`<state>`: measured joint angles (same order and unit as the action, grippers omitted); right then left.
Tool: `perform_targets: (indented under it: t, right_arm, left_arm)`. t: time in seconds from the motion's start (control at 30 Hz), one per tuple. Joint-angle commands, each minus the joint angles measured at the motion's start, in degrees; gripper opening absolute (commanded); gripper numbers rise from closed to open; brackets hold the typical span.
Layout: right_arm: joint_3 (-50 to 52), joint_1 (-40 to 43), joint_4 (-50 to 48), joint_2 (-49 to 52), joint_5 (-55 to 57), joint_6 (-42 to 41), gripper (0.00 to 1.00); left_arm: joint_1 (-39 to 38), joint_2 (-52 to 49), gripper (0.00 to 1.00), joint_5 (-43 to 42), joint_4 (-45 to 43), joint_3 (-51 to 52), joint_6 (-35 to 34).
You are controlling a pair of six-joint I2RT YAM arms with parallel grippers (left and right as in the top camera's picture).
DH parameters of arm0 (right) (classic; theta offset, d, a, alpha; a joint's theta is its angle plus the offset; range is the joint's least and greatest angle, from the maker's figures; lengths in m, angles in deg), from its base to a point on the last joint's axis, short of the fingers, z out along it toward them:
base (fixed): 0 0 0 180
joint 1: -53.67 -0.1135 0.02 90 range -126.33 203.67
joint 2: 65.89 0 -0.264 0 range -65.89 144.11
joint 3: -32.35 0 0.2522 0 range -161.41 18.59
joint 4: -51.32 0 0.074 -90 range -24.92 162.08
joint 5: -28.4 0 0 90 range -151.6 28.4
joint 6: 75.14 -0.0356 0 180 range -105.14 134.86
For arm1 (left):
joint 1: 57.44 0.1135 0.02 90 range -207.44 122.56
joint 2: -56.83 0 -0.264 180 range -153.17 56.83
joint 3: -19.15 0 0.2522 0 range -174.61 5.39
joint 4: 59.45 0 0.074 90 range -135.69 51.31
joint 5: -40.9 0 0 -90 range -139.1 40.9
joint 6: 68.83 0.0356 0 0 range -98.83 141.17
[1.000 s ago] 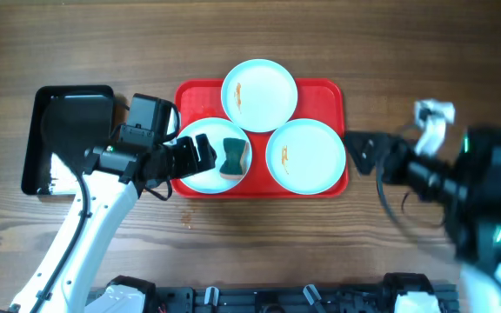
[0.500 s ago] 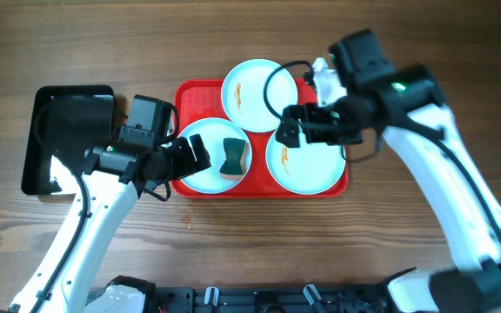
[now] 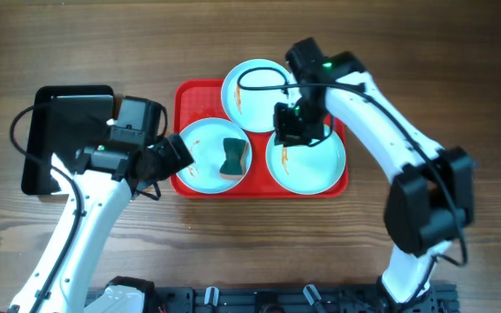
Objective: Clean dirty plates on tray and stack at the side
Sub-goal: 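Reach the right gripper to the rim of the left plate, then grip the left plate rim with the right gripper to hold it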
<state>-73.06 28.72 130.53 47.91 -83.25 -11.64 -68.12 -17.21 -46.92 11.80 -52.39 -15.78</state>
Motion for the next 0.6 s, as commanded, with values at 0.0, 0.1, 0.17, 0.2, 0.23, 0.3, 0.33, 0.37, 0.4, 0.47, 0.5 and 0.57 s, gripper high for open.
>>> perform_targets:
  t: [0.0,0.1,0.17,0.2,0.23,0.3,0.33,0.37,0.4,0.47,0.5,0.57]
  right_arm:
    - [-0.74,-2.16,-0.98,3.56,-1.79,-1.20,0.19]
    - [-0.72,-4.44,-3.04,4.15,-1.75,0.04,0.28]
    - [-0.72,-5.51,-4.74,4.15,-1.68,0.48,0.58]
    - [-0.72,-6.03,-5.49,4.20,-1.03,0.76,0.66]
    - [-0.66,-6.47,-5.97,4.39,0.22,0.59,0.69]
    - [-0.50,-7.13,-6.49,4.72,2.19,-0.96,0.69]
    - [-0.46,-7.52,-6.86,4.94,2.36,-1.07,0.68]
    - [-0.46,-7.76,-7.15,5.14,2.36,-1.03,0.66]
    - [-0.46,-8.02,-7.58,5.38,2.38,-0.70,0.60]
    - [-0.46,-8.22,-8.09,5.55,2.38,-0.63,0.45]
    - [-0.46,-8.20,-8.20,5.57,2.43,-0.61,0.40]
    - [-0.46,-8.20,-7.91,5.60,2.95,-0.48,0.39]
  left_arm:
    - [0.68,-0.28,1.00,1.53,-0.13,1.99,-1.40]
    - [0.68,-0.28,1.00,1.14,-0.28,2.40,-1.25]
    - [0.68,-0.28,1.00,1.11,-0.72,2.40,-1.25]
    - [0.68,-0.28,1.00,1.11,-0.90,2.40,-1.25]
    - [0.68,-0.31,1.00,1.11,-0.96,2.40,-1.25]
    - [0.68,-0.31,1.00,1.11,-0.92,2.40,-1.25]
    - [0.68,-0.31,1.00,1.11,-0.87,2.40,-1.25]
    - [0.68,-0.31,1.00,1.14,-0.87,2.40,-1.25]
    - [0.68,-0.33,1.00,1.14,-0.87,2.40,-1.25]
    - [0.68,-0.33,1.00,1.14,-0.87,2.40,-1.22]
    - [0.68,-0.33,1.00,1.14,-0.87,2.40,-1.22]
    - [0.68,-0.33,1.00,1.14,-0.85,2.40,-1.22]
